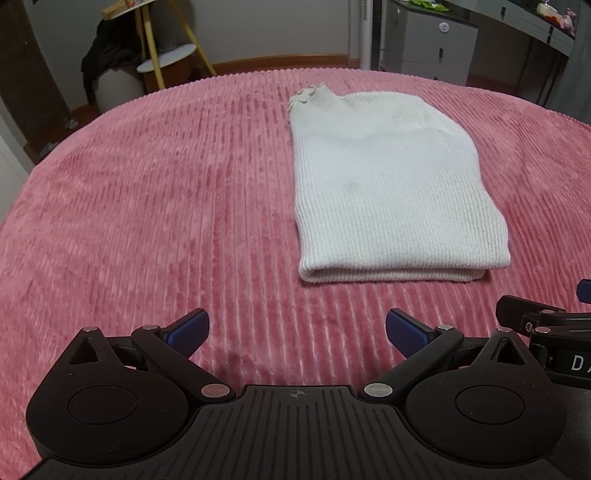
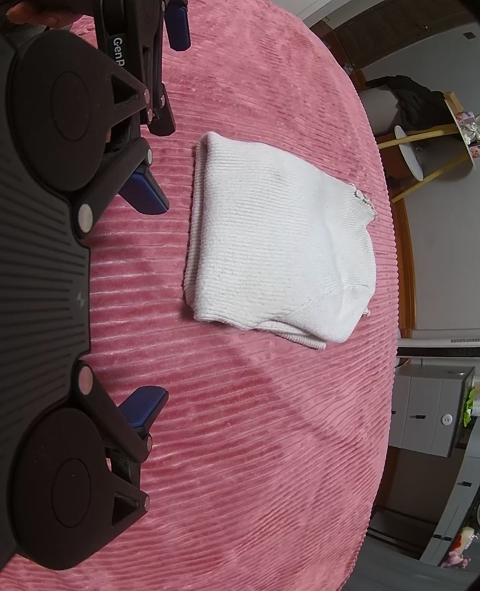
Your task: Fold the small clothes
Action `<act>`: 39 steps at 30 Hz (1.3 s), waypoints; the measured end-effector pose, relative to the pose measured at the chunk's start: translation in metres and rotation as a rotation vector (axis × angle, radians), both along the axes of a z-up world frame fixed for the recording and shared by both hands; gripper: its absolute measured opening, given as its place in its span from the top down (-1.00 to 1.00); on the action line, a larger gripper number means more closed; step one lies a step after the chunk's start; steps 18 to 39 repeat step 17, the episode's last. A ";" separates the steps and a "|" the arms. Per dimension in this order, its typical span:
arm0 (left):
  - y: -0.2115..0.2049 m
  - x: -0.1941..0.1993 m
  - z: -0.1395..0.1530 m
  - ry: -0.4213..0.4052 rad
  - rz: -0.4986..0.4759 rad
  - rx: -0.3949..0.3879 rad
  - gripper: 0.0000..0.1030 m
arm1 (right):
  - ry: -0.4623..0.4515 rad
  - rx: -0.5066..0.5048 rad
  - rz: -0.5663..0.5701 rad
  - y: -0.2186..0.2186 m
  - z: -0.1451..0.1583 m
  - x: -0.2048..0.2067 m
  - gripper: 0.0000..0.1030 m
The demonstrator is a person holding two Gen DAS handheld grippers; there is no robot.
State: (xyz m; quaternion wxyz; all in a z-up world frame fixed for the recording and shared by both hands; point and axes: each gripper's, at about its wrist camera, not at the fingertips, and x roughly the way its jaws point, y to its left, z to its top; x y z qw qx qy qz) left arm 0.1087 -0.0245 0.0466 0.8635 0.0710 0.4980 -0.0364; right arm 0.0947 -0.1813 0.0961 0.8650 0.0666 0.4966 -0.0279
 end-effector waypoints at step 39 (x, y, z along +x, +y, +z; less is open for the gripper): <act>-0.004 -0.007 -0.001 0.007 -0.025 0.014 -1.00 | -0.012 -0.015 -0.003 0.001 0.003 -0.002 -0.92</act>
